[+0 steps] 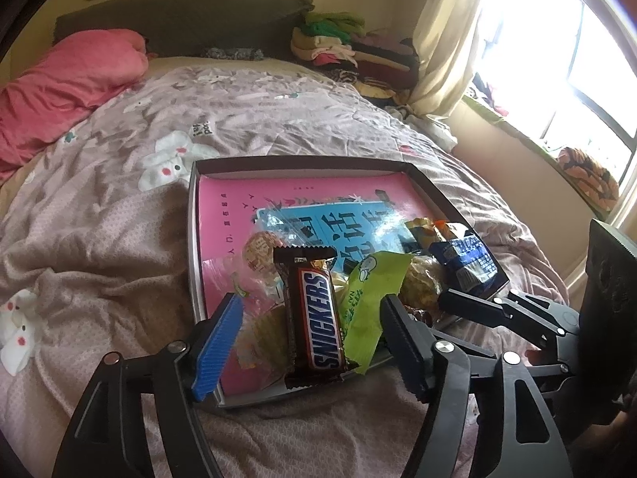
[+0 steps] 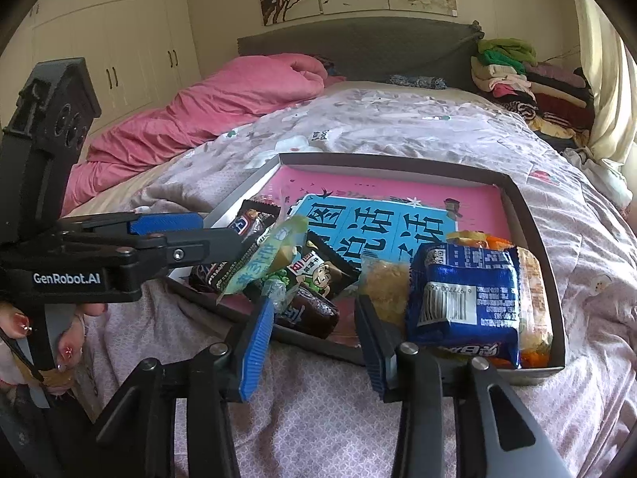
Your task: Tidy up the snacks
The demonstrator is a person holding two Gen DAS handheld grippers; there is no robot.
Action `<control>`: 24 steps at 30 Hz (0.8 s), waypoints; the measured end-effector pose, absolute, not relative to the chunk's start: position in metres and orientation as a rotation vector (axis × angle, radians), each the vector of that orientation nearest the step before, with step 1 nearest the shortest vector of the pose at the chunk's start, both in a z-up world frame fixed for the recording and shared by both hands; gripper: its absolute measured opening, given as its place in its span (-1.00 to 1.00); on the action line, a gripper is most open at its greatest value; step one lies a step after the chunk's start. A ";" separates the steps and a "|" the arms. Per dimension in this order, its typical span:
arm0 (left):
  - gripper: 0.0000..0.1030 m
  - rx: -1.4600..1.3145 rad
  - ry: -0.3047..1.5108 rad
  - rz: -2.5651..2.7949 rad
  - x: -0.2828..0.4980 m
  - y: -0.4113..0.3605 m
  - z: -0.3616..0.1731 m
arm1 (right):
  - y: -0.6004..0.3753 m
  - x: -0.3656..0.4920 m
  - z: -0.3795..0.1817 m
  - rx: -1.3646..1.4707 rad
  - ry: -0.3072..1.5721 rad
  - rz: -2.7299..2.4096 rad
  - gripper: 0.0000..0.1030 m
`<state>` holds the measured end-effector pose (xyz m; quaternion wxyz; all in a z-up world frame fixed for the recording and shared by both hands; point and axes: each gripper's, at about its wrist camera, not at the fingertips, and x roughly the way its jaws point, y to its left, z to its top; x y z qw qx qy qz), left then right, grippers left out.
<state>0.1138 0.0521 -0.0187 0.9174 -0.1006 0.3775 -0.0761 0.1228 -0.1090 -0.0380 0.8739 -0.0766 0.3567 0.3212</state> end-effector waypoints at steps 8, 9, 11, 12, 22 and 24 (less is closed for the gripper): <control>0.51 -0.221 0.758 -0.143 0.106 0.055 -0.008 | -0.119 0.120 -0.028 -0.124 0.715 0.651 0.07; 0.52 -0.223 0.753 -0.142 0.105 0.056 -0.007 | -0.120 0.120 -0.027 -0.121 0.712 0.646 0.09; 0.53 -0.227 0.743 -0.135 0.102 0.057 -0.003 | -0.121 0.118 -0.024 -0.116 0.706 0.642 0.10; 0.53 -0.230 0.740 -0.131 0.101 0.058 -0.001 | -0.122 0.118 -0.023 -0.115 0.704 0.639 0.14; 0.57 -0.252 0.732 -0.105 0.085 0.062 0.006 | -0.141 0.114 -0.010 -0.071 0.673 0.579 0.42; 0.57 -0.255 0.735 -0.102 0.081 0.060 0.006 | -0.145 0.112 -0.006 -0.061 0.665 0.569 0.47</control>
